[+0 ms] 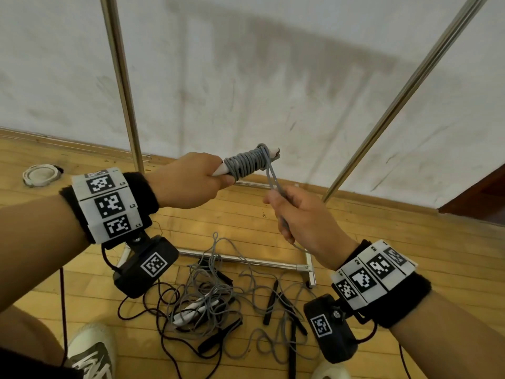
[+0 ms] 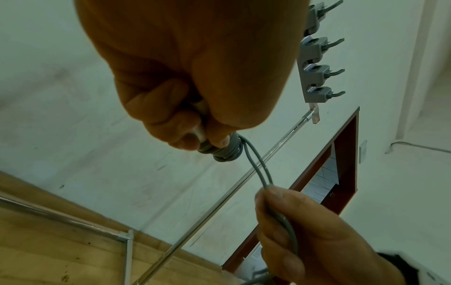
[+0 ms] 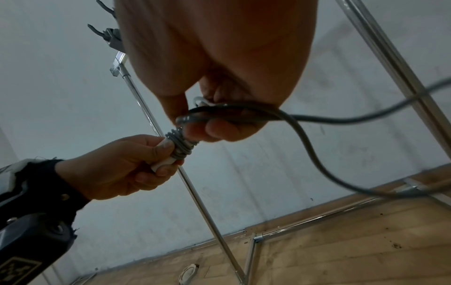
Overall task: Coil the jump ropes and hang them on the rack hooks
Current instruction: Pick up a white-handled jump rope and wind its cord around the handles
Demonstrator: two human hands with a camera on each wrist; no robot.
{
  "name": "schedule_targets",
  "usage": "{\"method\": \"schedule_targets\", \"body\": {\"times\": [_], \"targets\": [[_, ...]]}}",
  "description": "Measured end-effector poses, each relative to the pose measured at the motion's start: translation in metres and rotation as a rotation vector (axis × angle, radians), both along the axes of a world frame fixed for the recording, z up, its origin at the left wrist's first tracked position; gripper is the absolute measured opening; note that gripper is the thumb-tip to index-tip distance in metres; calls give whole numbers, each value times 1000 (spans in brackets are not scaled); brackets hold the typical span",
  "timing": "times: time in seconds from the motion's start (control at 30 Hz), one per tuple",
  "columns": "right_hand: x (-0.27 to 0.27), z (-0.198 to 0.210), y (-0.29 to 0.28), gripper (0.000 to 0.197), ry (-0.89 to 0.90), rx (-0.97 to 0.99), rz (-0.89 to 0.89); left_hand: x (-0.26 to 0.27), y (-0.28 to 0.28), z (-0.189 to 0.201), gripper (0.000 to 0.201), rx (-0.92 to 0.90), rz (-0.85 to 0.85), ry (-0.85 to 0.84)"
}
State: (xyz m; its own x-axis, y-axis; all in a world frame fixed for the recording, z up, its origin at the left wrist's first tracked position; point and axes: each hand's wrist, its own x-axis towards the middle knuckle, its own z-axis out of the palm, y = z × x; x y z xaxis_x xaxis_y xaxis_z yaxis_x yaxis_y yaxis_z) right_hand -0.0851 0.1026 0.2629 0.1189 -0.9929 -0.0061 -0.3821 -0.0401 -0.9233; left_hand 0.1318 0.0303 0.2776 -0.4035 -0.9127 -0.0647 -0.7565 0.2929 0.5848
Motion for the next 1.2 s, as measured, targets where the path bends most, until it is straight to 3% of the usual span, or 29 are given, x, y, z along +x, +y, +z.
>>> {"method": "schedule_targets", "body": {"times": [0.43,0.63,0.73,0.8,1.0,1.1,1.2], "targets": [[-8,-1,1,8,19,110,129,7,-1,5,29,-35,4,-1],[-8,-11,3,29,222,-17,186,11,-9,9,30,-62,110,92],[-4,-14,5,18,225,-40,157,15,-12,12,32,-67,120,107],[-3,-17,5,25,234,-71,150,15,-11,11,32,-59,100,120],[-3,-23,4,25,220,-98,149,15,-10,13,32,-55,87,153],[0,-19,1,44,128,-51,126,16,-10,15,31,-23,103,242],[1,-18,-4,43,56,-26,98,14,-6,19,24,-22,96,320]]}}
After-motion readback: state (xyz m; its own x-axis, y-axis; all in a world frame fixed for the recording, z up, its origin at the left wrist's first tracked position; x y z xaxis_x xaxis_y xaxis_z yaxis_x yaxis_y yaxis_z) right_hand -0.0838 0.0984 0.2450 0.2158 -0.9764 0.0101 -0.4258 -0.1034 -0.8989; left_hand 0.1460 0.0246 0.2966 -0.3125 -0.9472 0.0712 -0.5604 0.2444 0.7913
